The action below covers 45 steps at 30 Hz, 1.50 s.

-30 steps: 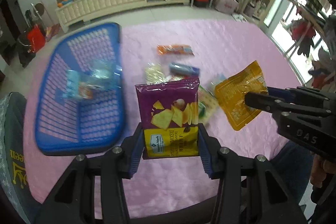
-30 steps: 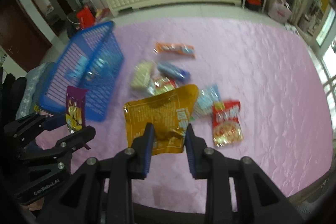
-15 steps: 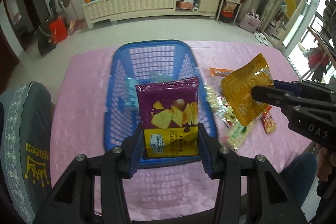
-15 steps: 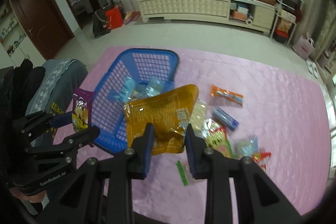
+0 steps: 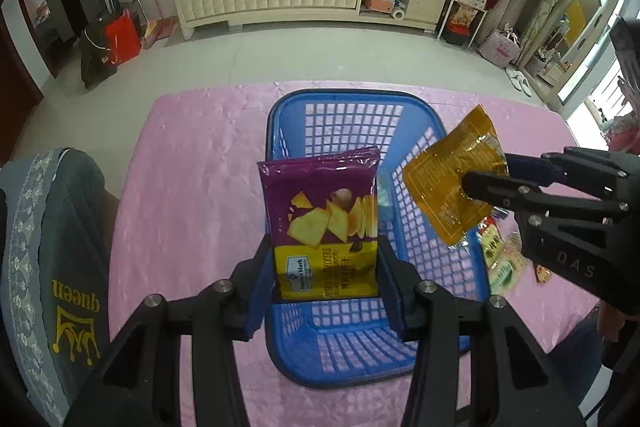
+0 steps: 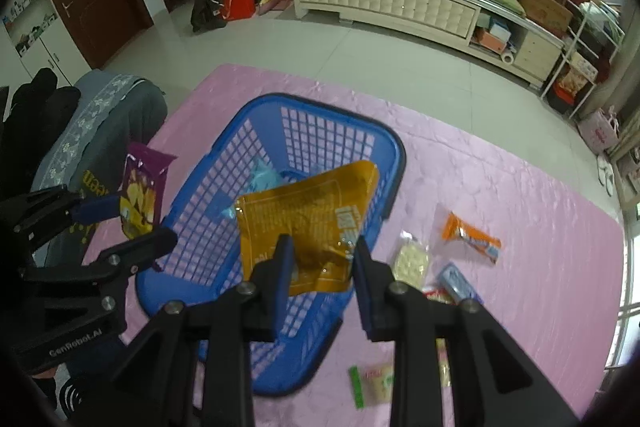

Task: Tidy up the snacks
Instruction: 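Carry both packets over the blue basket and open both tools to release, then withdraw both tools from the basket toward the remaining snacks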

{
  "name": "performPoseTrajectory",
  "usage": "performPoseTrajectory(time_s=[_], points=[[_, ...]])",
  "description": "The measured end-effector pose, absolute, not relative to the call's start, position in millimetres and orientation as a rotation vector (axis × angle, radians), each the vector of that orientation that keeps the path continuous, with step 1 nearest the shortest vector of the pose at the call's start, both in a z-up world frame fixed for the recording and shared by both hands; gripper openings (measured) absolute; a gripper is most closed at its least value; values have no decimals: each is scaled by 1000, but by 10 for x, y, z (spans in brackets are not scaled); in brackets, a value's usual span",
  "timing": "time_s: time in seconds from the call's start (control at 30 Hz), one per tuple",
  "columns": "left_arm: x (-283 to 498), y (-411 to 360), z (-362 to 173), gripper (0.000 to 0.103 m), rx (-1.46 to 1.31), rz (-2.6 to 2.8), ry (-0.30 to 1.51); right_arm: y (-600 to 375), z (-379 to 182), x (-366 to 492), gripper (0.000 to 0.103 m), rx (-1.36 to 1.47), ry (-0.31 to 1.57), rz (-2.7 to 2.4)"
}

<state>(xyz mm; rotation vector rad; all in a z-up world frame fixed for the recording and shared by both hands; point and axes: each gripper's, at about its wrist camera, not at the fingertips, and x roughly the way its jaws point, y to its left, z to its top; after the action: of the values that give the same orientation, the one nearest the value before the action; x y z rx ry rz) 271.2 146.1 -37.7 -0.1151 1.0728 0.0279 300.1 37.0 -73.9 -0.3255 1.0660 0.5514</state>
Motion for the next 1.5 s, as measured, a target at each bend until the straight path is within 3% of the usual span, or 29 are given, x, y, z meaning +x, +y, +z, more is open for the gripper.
performPoseTrajectory(time_s=[0.43, 0.5, 0.53, 0.63, 0.77, 1.3, 1.5], points=[[3335, 1624, -683, 45, -96, 16, 1127, 574, -1060, 3444, 34, -356, 1101, 531], [3369, 1617, -728, 45, -92, -2, 1120, 599, -1085, 3450, 38, -374, 1082, 518], [3385, 1614, -738, 46, -91, -9, 1117, 604, -1102, 3460, 43, -379, 1082, 510], [3450, 1576, -736, 59, -43, 19, 1085, 606, -1157, 3492, 71, -392, 1086, 489], [3424, 1588, -751, 65, -62, 5, 1099, 494, -1116, 3519, 87, -354, 1076, 451], [2895, 1375, -144, 65, -98, -3, 1021, 19, -586, 3131, 88, -244, 1048, 420], [2558, 1281, 106, 71, -129, -11, 933, -143, -353, 2800, 88, -210, 990, 432]])
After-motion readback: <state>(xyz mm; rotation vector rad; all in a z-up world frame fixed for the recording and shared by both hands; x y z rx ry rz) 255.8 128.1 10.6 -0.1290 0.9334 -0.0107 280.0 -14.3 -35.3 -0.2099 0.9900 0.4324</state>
